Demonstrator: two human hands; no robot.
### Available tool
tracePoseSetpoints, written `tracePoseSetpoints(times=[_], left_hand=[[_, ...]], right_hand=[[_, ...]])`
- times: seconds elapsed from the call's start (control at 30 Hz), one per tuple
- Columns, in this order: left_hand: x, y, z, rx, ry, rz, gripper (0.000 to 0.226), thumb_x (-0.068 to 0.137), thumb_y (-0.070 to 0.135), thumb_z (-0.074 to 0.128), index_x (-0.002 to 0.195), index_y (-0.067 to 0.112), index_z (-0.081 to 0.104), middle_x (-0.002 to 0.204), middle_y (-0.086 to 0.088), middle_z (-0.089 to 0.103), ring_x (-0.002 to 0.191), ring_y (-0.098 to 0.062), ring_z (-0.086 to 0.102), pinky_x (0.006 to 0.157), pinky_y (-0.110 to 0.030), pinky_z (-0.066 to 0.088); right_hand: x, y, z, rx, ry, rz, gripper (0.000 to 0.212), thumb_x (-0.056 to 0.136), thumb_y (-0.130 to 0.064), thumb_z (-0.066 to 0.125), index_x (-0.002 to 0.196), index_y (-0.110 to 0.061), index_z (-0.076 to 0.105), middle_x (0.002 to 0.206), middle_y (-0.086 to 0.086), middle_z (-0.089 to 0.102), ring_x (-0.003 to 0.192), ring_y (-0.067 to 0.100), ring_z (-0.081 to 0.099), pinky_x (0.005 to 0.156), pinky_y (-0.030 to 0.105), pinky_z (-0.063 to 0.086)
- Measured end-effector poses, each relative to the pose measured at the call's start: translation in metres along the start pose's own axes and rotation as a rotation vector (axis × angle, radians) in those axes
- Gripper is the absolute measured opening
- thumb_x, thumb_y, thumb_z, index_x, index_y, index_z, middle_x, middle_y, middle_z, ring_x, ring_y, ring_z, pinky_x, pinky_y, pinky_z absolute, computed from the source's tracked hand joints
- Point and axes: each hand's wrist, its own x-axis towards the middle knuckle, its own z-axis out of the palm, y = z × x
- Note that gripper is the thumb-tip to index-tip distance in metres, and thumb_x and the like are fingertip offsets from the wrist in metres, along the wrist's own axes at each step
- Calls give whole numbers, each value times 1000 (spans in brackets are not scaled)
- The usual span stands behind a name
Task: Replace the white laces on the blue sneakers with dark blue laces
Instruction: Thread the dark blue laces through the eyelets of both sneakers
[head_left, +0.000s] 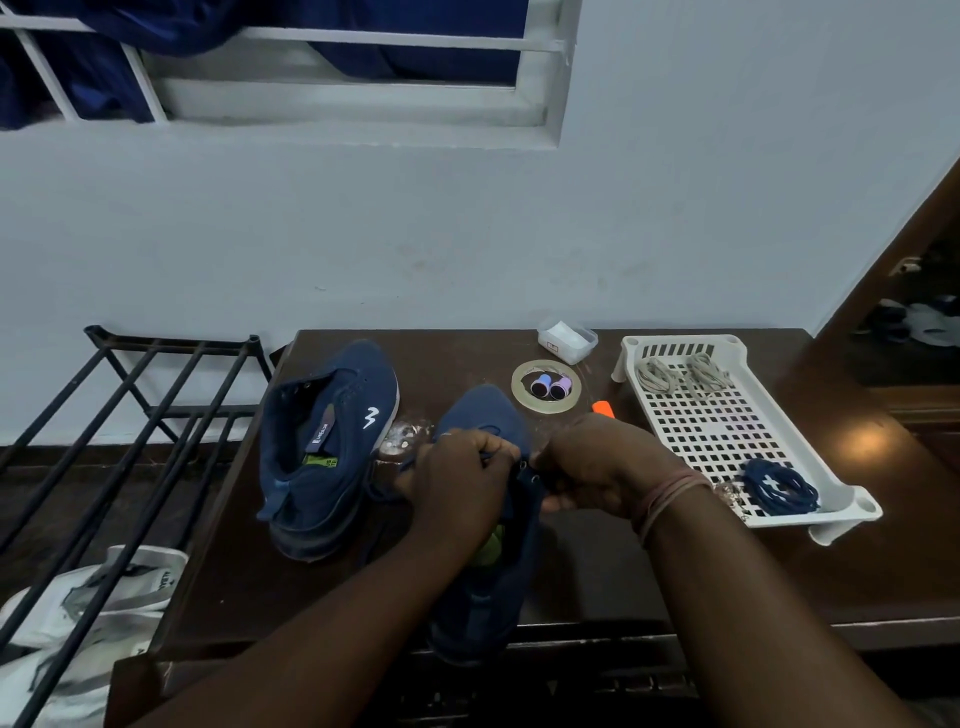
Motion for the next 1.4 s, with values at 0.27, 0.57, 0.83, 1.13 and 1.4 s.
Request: tracePoseSetpoints(times=[0.27, 0.57, 0.83, 1.13, 1.4], left_hand=[[-1, 1, 2, -12, 19, -12, 22, 85, 53, 52, 79, 42, 69, 84, 18, 70, 90, -10, 66, 88, -47, 52], [3, -2, 0, -180, -65, -95, 14, 85, 41, 68, 75, 34, 76, 77, 18, 73, 80, -6, 70, 79, -47, 59], [0, -3, 2, -72, 19, 8, 21, 85, 43, 61, 75, 30, 73, 80, 16, 72, 84, -6, 67, 90, -46, 53], [-4, -2, 2, 94, 84, 51, 19, 77, 53, 48, 64, 45, 58, 80, 13, 66, 87, -16, 62, 85, -46, 50], [-4, -2, 2, 81, 123, 65, 26, 81, 53, 50, 68, 36, 65, 79, 15, 66, 87, -13, 62, 89, -45, 48]], right_hand=[[2, 2, 0, 3, 7, -24, 20, 99, -4, 51, 116, 0, 60, 111, 22, 69, 86, 27, 69, 87, 44, 59], [4, 1, 0, -25, 17, -15, 18, 99, -6, 52, 113, 0, 61, 105, 21, 71, 92, 30, 73, 86, 46, 59], [3, 1, -1, -26, 4, -4, 18, 99, -6, 50, 114, -1, 60, 109, 20, 70, 99, 30, 71, 89, 44, 59], [2, 0, 0, -42, 6, 13, 18, 100, -7, 50, 113, 0, 60, 107, 20, 70, 96, 29, 72, 89, 43, 59], [7, 3, 2, -20, 24, -17, 18, 99, -4, 49, 113, -1, 61, 105, 20, 71, 80, 26, 71, 85, 43, 60]])
